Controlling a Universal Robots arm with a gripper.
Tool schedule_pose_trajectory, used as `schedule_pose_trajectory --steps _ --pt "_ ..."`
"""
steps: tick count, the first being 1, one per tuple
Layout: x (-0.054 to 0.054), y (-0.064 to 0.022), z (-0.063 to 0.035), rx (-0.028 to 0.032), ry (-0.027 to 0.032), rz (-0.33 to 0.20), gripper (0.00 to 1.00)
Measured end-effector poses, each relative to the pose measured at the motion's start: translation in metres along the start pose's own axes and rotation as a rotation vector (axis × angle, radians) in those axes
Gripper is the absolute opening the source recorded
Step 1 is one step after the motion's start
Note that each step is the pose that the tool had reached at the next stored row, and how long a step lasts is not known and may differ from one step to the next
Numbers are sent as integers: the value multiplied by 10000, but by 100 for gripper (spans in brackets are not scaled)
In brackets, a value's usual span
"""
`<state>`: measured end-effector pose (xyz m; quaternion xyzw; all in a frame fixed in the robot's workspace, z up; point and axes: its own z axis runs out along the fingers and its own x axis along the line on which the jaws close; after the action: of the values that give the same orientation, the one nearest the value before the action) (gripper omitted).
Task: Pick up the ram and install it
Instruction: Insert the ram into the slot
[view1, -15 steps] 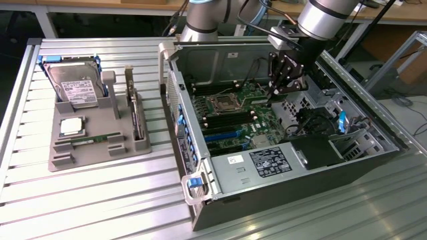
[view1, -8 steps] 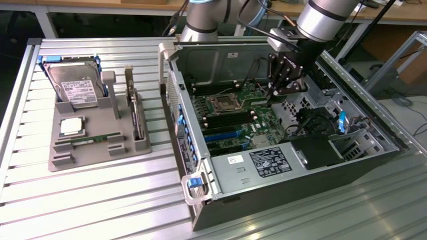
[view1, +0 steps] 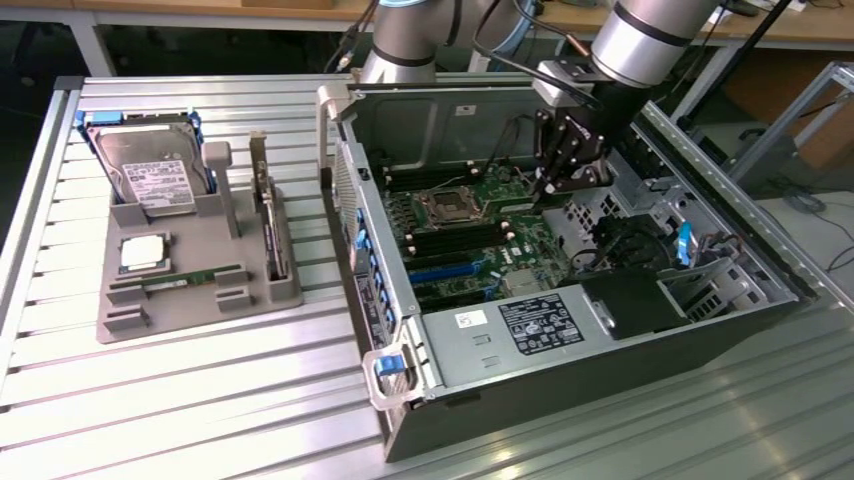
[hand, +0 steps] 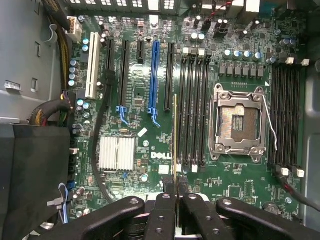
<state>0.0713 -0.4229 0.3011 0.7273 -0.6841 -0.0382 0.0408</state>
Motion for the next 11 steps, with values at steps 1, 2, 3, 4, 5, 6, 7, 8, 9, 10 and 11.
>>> schedule_pose_trajectory --steps 1,2,3,4,5,6,7,8,9,10,11 --pt "0 -1 8 0 2 1 12" --pt "0 -1 13 0 0 0 12" --pt "0 -2 18 0 1 0 12" --pt "0 -2 22 0 1 0 12" --pt "0 -3 26 0 1 0 12" --pt "0 -3 29 0 1 0 12" --pt "0 -4 33 0 0 0 12" --pt "0 -4 37 0 1 1 12" --pt "0 -4 40 0 1 0 12" --pt "0 -5 43 0 1 0 12" --pt "0 -5 45 0 1 0 12"
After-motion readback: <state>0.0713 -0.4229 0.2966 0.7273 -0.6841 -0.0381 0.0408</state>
